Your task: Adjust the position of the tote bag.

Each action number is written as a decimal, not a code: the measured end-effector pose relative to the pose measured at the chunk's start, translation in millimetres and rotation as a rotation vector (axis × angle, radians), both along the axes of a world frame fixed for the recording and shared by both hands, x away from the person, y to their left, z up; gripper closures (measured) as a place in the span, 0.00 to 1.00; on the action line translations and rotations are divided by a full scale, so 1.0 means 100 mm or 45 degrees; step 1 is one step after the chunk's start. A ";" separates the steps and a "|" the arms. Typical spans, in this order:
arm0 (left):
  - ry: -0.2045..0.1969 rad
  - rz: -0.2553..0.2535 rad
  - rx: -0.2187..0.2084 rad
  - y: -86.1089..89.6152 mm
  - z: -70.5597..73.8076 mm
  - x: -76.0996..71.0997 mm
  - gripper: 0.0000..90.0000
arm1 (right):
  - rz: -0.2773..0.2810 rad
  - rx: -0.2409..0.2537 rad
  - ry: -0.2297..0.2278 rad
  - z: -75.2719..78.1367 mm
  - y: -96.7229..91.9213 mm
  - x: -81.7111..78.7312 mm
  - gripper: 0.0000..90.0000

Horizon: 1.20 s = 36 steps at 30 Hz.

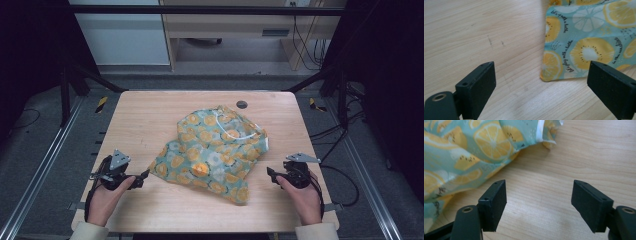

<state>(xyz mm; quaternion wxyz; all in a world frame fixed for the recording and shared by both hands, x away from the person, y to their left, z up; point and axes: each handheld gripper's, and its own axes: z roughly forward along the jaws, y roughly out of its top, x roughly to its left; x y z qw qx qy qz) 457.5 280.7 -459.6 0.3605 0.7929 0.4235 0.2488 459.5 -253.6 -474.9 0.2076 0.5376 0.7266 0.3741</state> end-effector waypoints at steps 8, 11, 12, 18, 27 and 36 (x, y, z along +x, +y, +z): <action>-0.021 -0.016 0.006 -0.07 0.01 -0.04 0.10 | 0.034 -0.004 -0.022 0.08 0.11 0.10 0.31; -0.004 -0.008 0.021 -0.06 0.00 -0.03 0.10 | 0.055 -0.013 -0.034 0.22 0.18 0.20 0.33; -0.002 -0.005 0.020 -0.05 0.00 -0.03 0.10 | 0.057 -0.019 -0.032 0.25 0.19 0.24 0.33; -0.005 0.008 0.035 -0.05 0.00 -0.03 0.10 | 0.028 -0.041 -0.021 0.47 0.22 0.59 0.30; -0.009 -0.007 0.054 -0.08 -0.01 -0.02 0.10 | -0.067 -0.007 0.106 0.42 0.25 1.19 0.23; -0.020 -0.011 0.047 -0.10 0.01 -0.01 0.11 | -0.079 -0.030 0.225 0.14 0.36 1.34 0.15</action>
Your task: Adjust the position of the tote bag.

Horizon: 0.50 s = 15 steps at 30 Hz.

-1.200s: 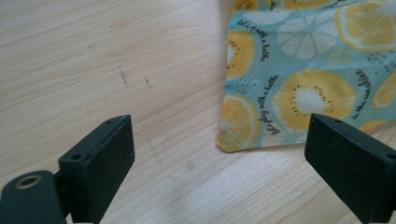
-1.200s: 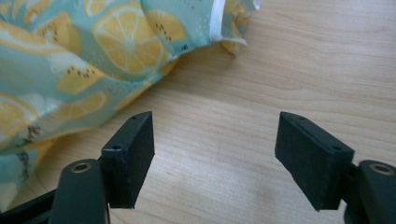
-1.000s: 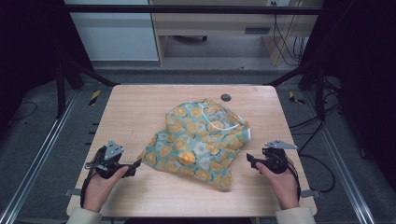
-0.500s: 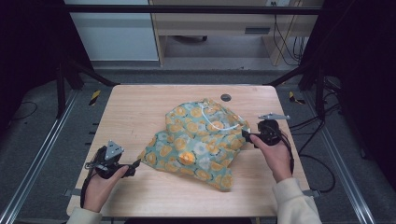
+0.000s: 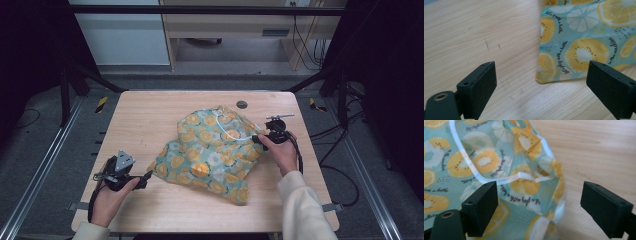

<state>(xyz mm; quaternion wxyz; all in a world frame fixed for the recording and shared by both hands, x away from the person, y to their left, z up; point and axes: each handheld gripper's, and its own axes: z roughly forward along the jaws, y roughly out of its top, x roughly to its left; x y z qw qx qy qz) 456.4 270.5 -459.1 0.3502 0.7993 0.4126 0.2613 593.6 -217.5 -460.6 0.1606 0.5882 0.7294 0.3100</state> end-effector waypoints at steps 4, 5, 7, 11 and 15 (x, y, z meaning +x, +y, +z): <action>-0.002 -0.003 0.001 -0.02 0.01 0.03 0.11 | 0.034 -0.043 0.028 -0.11 0.07 -0.08 0.14; -0.001 -0.006 0.003 -0.03 0.01 0.02 0.11 | 0.039 -0.062 0.045 -0.13 0.08 -0.08 0.15; -0.001 -0.007 0.001 -0.03 0.01 0.02 0.11 | 0.042 -0.070 0.060 -0.14 0.10 -0.08 0.17; -0.010 -0.015 -0.038 -0.04 0.05 0.02 0.11 | 0.092 -0.098 0.062 -0.17 0.15 -0.09 0.36; -0.022 -0.031 -0.047 -0.08 0.11 0.06 0.11 | 0.122 -0.106 0.067 -0.19 0.17 -0.08 0.60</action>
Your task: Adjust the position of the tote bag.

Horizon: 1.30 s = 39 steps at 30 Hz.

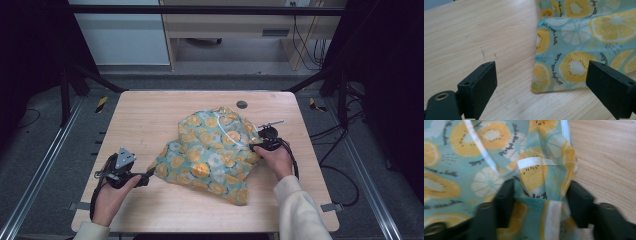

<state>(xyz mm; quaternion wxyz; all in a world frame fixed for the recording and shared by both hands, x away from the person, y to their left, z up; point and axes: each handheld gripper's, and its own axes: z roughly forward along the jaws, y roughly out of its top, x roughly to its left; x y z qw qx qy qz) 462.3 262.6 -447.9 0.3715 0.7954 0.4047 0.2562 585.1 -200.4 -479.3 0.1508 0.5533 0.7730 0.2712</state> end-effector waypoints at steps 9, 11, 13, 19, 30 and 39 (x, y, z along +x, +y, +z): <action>-0.011 -0.049 0.020 -0.27 0.25 0.37 0.12 | 0.099 0.046 -0.137 0.14 0.00 -0.05 0.97; -0.001 -0.060 0.029 -0.36 0.29 0.50 0.12 | 0.118 0.065 -0.184 0.19 -0.01 -0.07 0.97; 0.000 -0.063 0.039 -0.45 0.34 0.61 0.12 | 0.125 0.077 -0.210 0.22 -0.02 -0.08 0.97; 0.019 -0.066 0.043 -0.63 0.44 0.87 0.12 | 0.156 0.110 -0.262 0.25 -0.03 -0.10 0.98; 0.166 -0.030 0.067 -0.96 0.33 1.53 0.12 | 0.219 0.094 -0.273 0.29 0.01 -0.07 0.97; 0.272 -0.004 -0.043 -0.94 0.14 1.70 0.18 | 0.227 0.094 -0.269 0.28 -0.03 -0.07 0.97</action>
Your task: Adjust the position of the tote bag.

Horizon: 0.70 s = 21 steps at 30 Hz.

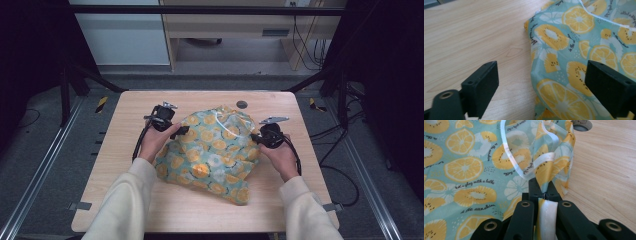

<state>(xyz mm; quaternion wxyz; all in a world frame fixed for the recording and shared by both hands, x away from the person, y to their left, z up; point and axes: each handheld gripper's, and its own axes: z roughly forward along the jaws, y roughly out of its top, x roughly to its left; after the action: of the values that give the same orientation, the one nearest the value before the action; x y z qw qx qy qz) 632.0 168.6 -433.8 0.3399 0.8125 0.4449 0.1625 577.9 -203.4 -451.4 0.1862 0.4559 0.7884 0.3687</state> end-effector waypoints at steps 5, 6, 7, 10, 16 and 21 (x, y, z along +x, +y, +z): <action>0.032 -0.065 0.004 -0.08 -0.05 -0.01 0.53 | -0.006 0.001 -0.003 0.00 -0.02 0.00 0.97; 0.032 -0.065 0.004 -0.08 -0.05 -0.01 0.62 | -0.006 0.001 -0.003 0.00 -0.02 0.00 0.97; 0.026 -0.083 0.014 -0.10 -0.05 -0.02 0.70 | -0.006 0.002 -0.006 0.01 -0.03 -0.01 0.97; 0.004 -0.113 0.059 -0.11 0.00 -0.07 0.92 | -0.011 0.012 -0.018 0.04 -0.05 -0.03 0.97; -0.102 -0.092 0.063 -0.02 0.10 -0.22 1.00 | 0.000 0.035 -0.060 0.17 -0.15 -0.08 0.98; -0.164 -0.073 0.060 0.05 0.18 -0.31 1.00 | 0.023 0.051 -0.110 0.30 -0.17 -0.13 0.99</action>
<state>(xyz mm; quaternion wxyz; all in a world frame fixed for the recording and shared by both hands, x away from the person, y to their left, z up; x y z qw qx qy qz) 600.8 173.3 -416.2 0.3531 0.8206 0.3947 0.2149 564.5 -220.5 -421.7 0.2075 0.4361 0.7761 0.4056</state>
